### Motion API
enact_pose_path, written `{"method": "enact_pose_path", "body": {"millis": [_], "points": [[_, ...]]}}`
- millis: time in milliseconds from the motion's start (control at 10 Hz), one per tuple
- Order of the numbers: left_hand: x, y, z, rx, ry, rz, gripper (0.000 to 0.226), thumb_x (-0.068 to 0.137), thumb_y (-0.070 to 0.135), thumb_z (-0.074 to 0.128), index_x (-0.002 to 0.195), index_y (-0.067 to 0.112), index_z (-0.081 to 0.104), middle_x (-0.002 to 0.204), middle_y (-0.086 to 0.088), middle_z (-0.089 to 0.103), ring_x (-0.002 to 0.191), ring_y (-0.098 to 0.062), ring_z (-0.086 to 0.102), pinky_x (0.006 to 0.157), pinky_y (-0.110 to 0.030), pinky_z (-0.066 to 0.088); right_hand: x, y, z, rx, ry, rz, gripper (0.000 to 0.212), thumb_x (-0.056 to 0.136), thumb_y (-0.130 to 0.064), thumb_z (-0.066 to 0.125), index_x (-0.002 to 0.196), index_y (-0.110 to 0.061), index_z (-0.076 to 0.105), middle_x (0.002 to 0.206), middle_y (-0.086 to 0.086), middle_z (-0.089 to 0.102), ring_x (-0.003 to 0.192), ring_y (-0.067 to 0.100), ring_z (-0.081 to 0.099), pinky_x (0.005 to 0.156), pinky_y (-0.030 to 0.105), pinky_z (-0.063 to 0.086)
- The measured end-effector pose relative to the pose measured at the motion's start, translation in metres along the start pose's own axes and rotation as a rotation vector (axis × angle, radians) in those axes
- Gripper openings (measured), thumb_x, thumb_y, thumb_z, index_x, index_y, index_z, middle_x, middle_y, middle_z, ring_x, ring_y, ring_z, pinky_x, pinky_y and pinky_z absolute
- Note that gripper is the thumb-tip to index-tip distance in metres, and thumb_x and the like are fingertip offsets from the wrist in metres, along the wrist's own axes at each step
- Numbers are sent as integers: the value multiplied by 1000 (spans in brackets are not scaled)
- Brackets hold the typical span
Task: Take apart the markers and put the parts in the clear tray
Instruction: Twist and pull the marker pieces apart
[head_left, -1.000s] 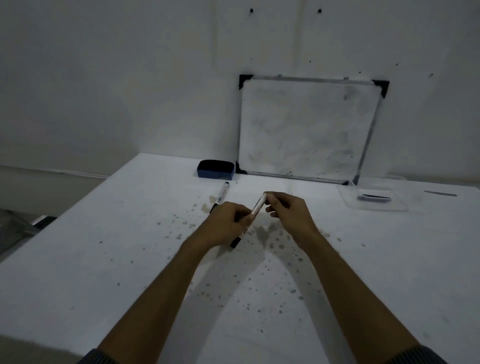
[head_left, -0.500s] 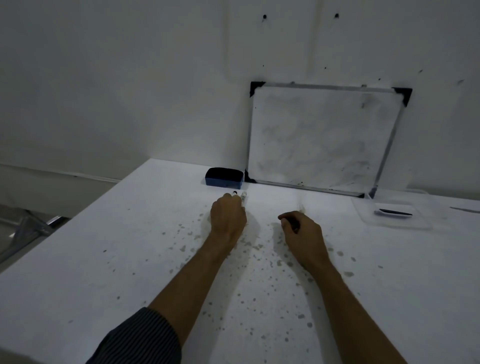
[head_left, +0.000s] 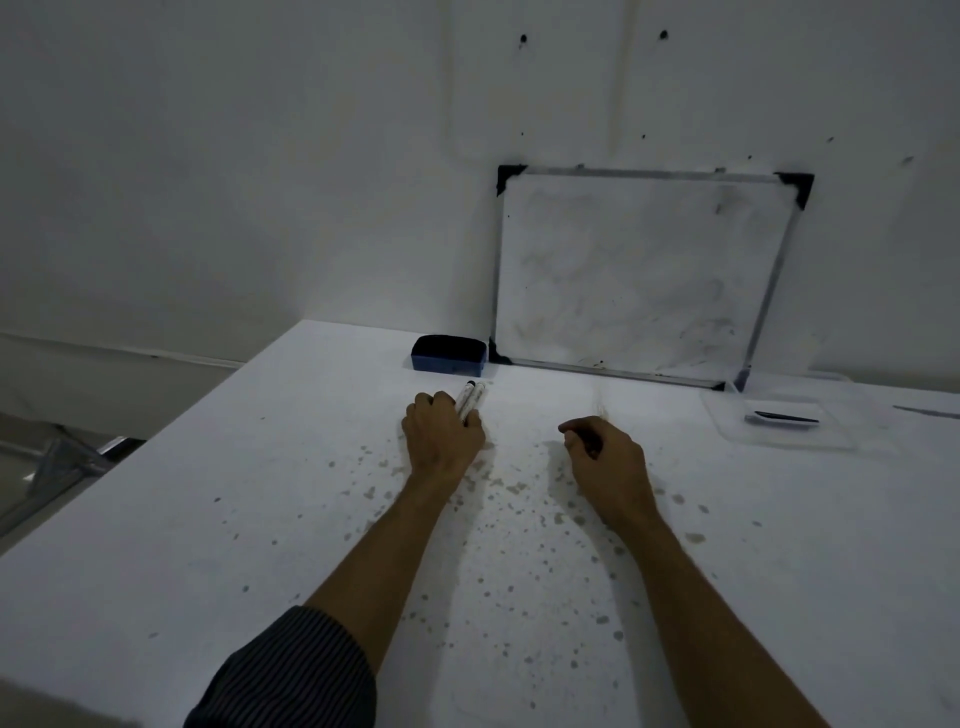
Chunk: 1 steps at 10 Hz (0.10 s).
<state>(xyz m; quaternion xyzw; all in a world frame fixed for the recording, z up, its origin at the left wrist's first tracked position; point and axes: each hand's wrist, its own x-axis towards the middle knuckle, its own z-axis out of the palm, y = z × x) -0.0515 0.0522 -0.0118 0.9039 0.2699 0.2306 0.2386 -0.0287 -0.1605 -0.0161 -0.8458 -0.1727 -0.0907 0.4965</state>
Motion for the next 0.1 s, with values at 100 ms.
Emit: {"method": "enact_pose_path", "body": {"millis": [100], "points": [[-3, 2, -1, 11, -10, -25, 52, 92, 44, 68, 123, 2, 63, 123, -19, 61, 116, -33, 55, 97, -43, 44, -5, -5, -4, 102, 44, 80, 15, 102, -20, 61, 111, -22, 73, 100, -3, 75, 94, 12, 70, 88, 25, 54]]}}
